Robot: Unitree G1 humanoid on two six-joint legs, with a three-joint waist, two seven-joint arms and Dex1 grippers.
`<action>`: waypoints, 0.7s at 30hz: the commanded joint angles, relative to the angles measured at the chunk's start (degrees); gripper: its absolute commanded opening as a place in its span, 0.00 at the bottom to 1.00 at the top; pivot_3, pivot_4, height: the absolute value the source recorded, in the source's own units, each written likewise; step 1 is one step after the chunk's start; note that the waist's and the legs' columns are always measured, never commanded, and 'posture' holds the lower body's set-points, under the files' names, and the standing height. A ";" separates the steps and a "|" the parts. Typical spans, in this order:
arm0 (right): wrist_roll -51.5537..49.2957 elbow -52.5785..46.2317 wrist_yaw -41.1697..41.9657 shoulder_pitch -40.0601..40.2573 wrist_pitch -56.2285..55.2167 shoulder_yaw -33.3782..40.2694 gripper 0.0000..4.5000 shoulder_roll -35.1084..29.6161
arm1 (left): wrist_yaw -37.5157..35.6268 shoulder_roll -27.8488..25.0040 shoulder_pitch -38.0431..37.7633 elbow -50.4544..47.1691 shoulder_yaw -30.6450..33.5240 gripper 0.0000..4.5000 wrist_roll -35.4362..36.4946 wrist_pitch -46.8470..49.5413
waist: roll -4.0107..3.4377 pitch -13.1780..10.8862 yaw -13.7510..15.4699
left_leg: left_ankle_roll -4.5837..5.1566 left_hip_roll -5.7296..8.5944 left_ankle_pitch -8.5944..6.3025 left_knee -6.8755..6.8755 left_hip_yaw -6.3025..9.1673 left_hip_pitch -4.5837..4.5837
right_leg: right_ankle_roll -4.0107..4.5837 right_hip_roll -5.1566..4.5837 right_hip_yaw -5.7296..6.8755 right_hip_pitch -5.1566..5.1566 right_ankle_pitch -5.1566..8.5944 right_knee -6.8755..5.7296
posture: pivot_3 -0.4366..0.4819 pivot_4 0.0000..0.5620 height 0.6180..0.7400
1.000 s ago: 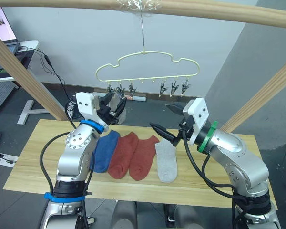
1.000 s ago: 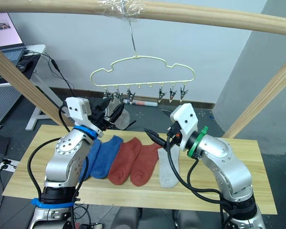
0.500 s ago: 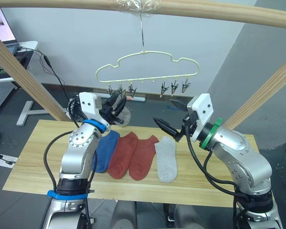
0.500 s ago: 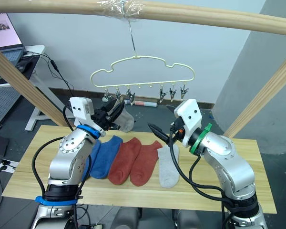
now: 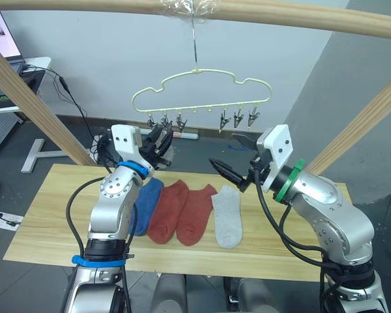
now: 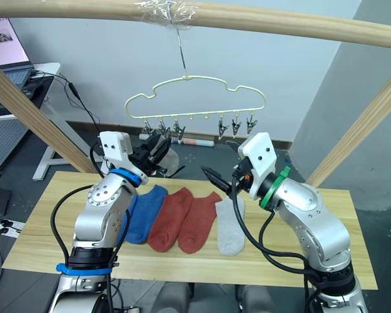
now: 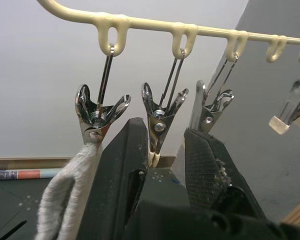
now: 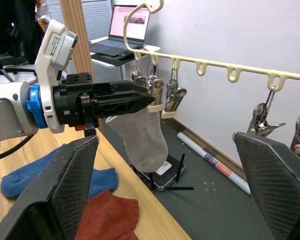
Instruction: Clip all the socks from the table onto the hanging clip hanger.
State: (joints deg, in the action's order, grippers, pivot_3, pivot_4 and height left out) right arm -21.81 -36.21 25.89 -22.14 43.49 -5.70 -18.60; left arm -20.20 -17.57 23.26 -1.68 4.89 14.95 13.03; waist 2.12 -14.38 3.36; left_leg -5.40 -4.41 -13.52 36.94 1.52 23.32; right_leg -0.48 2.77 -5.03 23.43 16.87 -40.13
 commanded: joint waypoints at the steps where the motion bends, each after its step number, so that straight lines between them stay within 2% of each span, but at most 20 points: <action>1: -1.33 -3.00 -0.63 -1.06 -0.28 1.11 1.00 -0.18 | 0.66 0.83 1.47 -0.24 0.61 0.33 -0.15 -1.01 | 0.00 0.00 -0.15 | 0.01 0.00 0.00 0.01 0.00 0.00 | -0.01 0.00 0.00 0.00 -0.01 0.00 | 0.61 0.33 1.00; 9: -1.22 -2.82 -1.79 -1.04 -0.63 0.15 1.00 0.31 | 1.65 1.92 5.47 3.84 0.53 0.33 -1.23 -2.93 | 0.00 0.00 -0.37 | 0.04 0.00 0.03 0.01 0.03 0.02 | 0.00 0.01 0.02 0.00 -0.04 -0.01 | 0.61 0.33 1.00; 21: -1.43 -2.70 -2.19 -1.27 -0.71 0.01 1.00 0.35 | 2.14 2.22 6.25 4.21 0.77 0.33 -1.20 -3.70 | 0.00 0.00 -0.53 | 0.04 0.00 0.03 0.02 0.03 0.03 | -0.01 0.01 0.02 0.00 -0.06 0.00 | 0.61 0.33 1.00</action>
State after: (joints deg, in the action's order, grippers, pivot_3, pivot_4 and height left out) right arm -22.13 -36.22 23.68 -22.56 43.54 -5.84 -18.32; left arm -18.24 -15.46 28.87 3.83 4.98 14.18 10.80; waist 2.12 -14.38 2.83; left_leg -5.36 -4.41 -13.49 36.96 1.55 23.35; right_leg -0.49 2.78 -5.01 23.44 16.82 -40.14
